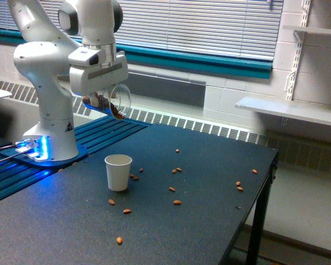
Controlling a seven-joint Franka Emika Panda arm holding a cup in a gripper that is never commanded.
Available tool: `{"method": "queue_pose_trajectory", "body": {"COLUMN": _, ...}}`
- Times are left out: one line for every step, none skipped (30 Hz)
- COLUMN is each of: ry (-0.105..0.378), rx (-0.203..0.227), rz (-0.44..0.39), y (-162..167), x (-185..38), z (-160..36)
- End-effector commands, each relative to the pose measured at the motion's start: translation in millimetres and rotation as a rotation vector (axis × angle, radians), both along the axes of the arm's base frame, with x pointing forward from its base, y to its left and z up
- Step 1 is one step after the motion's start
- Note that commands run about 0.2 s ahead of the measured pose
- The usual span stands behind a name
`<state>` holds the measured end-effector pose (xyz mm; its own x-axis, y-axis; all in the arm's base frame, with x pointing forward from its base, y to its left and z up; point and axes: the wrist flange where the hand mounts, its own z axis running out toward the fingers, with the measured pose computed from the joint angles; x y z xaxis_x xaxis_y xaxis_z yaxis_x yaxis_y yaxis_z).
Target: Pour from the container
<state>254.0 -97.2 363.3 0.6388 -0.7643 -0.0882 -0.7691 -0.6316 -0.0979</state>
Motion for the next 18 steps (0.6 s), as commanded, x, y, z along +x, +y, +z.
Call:
{"method": "queue_pose_trajectory", "body": {"ry": 0.043, "rx": 0.016, "rz": 0.0, "y": -4, "x": -9, "z": -18.5}}
{"method": "queue_pose_trajectory", "body": {"ry": 0.046, "rx": 0.015, "rz": -0.001, "y": -5, "x": -9, "z": -19.7}}
{"method": "queue_pose_trajectory", "body": {"ry": 0.048, "rx": 0.015, "rz": -0.003, "y": -6, "x": -9, "z": -20.5}}
{"method": "queue_pose_trajectory", "body": {"ry": 0.05, "rx": 0.017, "rz": -0.006, "y": -7, "x": -9, "z": -21.6}}
{"method": "queue_pose_trajectory", "body": {"ry": 0.053, "rx": 0.017, "rz": -0.008, "y": -8, "x": -10, "z": -22.7}}
{"method": "queue_pose_trajectory", "body": {"ry": 0.056, "rx": 0.015, "rz": -0.009, "y": -10, "x": -10, "z": -24.0}}
{"method": "queue_pose_trajectory", "body": {"ry": 0.057, "rx": 0.015, "rz": -0.01, "y": -11, "x": -10, "z": -24.8}}
{"method": "queue_pose_trajectory", "body": {"ry": 0.058, "rx": 0.015, "rz": -0.012, "y": -12, "x": -10, "z": -25.9}}
{"method": "queue_pose_trajectory", "body": {"ry": 0.061, "rx": 0.015, "rz": -0.013, "y": -13, "x": -10, "z": -27.1}}
{"method": "queue_pose_trajectory", "body": {"ry": 0.063, "rx": 0.016, "rz": -0.015, "y": -13, "x": -10, "z": -28.2}}
{"method": "queue_pose_trajectory", "body": {"ry": 0.064, "rx": 0.017, "rz": -0.016, "y": -14, "x": -10, "z": -29.2}}
{"method": "queue_pose_trajectory", "body": {"ry": 0.066, "rx": 0.016, "rz": -0.017, "y": -15, "x": -10, "z": -30.2}}
{"method": "queue_pose_trajectory", "body": {"ry": 0.069, "rx": 0.013, "rz": -0.016, "y": -16, "x": -10, "z": -31.3}}
{"method": "queue_pose_trajectory", "body": {"ry": 0.07, "rx": 0.013, "rz": -0.017, "y": -17, "x": -10, "z": -32.4}}
{"method": "queue_pose_trajectory", "body": {"ry": 0.071, "rx": 0.018, "rz": -0.019, "y": -17, "x": -10, "z": -33.3}}
{"method": "queue_pose_trajectory", "body": {"ry": 0.072, "rx": 0.019, "rz": -0.021, "y": -17, "x": -9, "z": -34.2}}
{"method": "queue_pose_trajectory", "body": {"ry": 0.074, "rx": 0.018, "rz": -0.021, "y": -18, "x": -9, "z": -35.1}}
{"method": "queue_pose_trajectory", "body": {"ry": 0.077, "rx": 0.017, "rz": -0.022, "y": -19, "x": -10, "z": -36.2}}
